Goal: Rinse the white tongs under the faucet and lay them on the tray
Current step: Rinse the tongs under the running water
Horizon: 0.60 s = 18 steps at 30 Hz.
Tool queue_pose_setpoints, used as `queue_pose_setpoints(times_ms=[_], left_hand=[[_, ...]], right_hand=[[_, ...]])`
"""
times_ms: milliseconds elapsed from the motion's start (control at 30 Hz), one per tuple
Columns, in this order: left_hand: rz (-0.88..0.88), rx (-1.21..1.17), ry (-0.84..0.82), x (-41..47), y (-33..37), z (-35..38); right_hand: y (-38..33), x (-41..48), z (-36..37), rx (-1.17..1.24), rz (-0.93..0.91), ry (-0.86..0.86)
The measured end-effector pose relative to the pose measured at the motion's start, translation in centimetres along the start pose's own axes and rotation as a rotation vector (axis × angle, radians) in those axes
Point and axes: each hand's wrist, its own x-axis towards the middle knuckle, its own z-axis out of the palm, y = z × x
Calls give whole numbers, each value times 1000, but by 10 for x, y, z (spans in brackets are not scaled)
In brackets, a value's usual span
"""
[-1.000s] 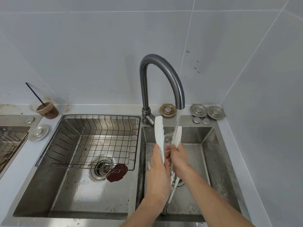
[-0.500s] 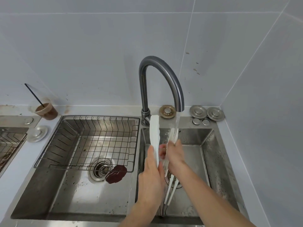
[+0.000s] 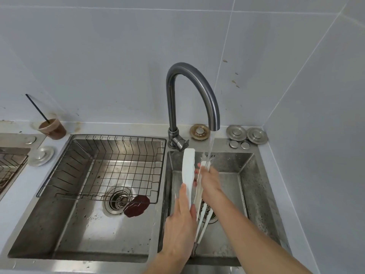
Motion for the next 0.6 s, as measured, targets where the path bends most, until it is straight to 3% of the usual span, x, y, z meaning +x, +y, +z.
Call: queue_pose_setpoints(times_ms=[133, 233, 300, 433, 600], left_hand=[[56, -45, -11, -3, -1, 6], [52, 1, -25, 2, -7, 12], [44, -101, -2, -1, -10, 16], [-119, -409, 44, -1, -12, 23], [-152, -524, 40, 10, -7, 25]], right_hand=[[-3, 4, -3, -29, -52, -35], [-10, 4, -1, -72, -63, 69], [-11, 5, 2, -123, -98, 121], [-5, 2, 8, -343, -293, 22], [-13, 6, 1, -509, -477, -67]])
